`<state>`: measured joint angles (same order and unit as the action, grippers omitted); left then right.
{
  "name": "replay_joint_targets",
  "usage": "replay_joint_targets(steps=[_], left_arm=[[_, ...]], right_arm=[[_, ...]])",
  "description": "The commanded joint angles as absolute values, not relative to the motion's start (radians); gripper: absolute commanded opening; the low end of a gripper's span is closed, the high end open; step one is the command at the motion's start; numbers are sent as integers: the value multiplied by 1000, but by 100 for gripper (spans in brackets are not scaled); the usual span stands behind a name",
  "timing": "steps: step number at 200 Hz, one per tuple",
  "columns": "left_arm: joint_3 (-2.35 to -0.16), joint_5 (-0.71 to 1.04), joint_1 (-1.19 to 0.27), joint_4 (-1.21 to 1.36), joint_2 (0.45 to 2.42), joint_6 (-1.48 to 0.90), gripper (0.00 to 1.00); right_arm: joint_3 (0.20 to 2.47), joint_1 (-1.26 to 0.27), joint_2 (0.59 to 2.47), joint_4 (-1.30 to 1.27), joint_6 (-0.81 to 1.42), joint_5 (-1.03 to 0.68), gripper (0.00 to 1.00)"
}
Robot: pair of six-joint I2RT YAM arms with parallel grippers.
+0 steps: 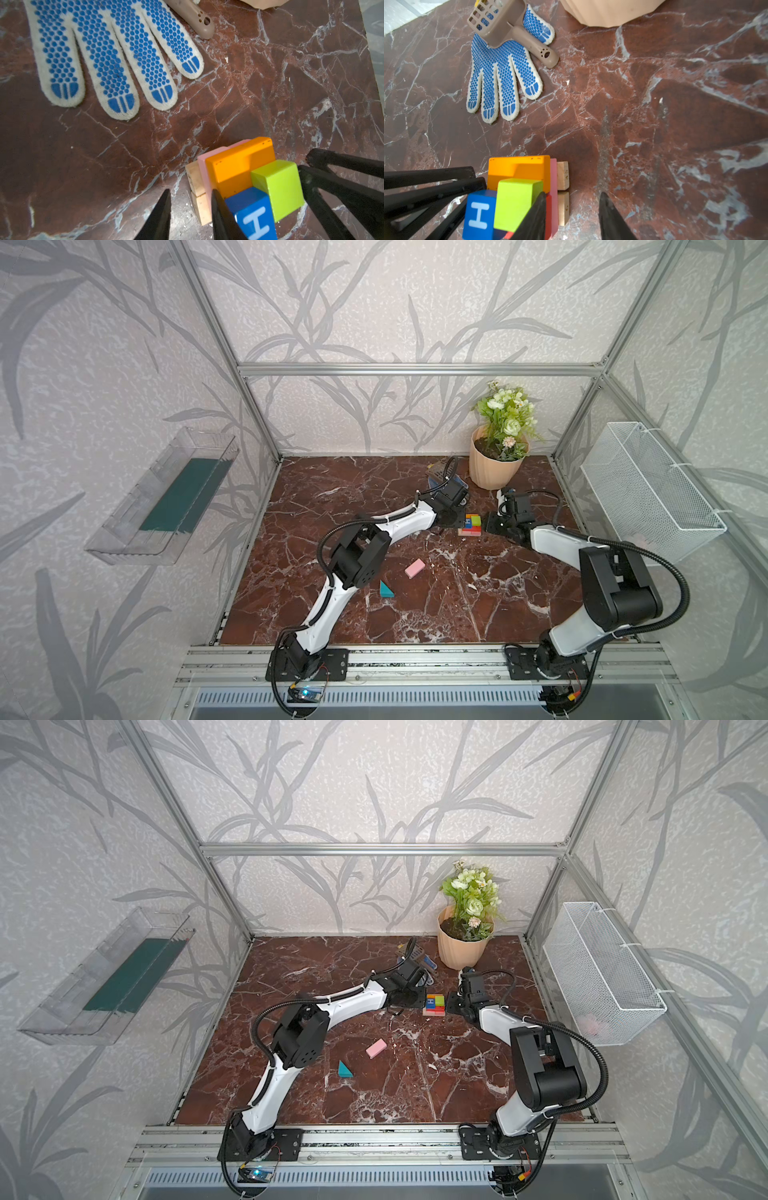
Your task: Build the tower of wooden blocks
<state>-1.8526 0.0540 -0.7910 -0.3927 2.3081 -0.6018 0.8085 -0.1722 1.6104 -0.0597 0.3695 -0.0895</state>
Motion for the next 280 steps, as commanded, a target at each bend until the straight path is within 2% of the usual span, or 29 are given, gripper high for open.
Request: replay_joint_targets(steps=[1, 63, 132, 196, 280], left_arm=[[-1882, 17, -788, -432, 2312, -587, 36], [-1735, -18, -799, -402, 2168, -592, 38], [-1560, 33, -827, -315, 2064, -639, 39], [-1565, 29, -830, -310, 2068, -637, 39], [-1586, 26, -829, -314, 2084, -632, 39]], right_arm=[[793, -176, 1578, -83, 377, -52, 44], [872, -132, 1655, -145, 399, -60, 43], [1010, -133, 1793, -93, 361, -158, 39], [1057, -161, 1828, -43, 324, -181, 35], [1012, -191, 1788, -69, 295, -163, 31]])
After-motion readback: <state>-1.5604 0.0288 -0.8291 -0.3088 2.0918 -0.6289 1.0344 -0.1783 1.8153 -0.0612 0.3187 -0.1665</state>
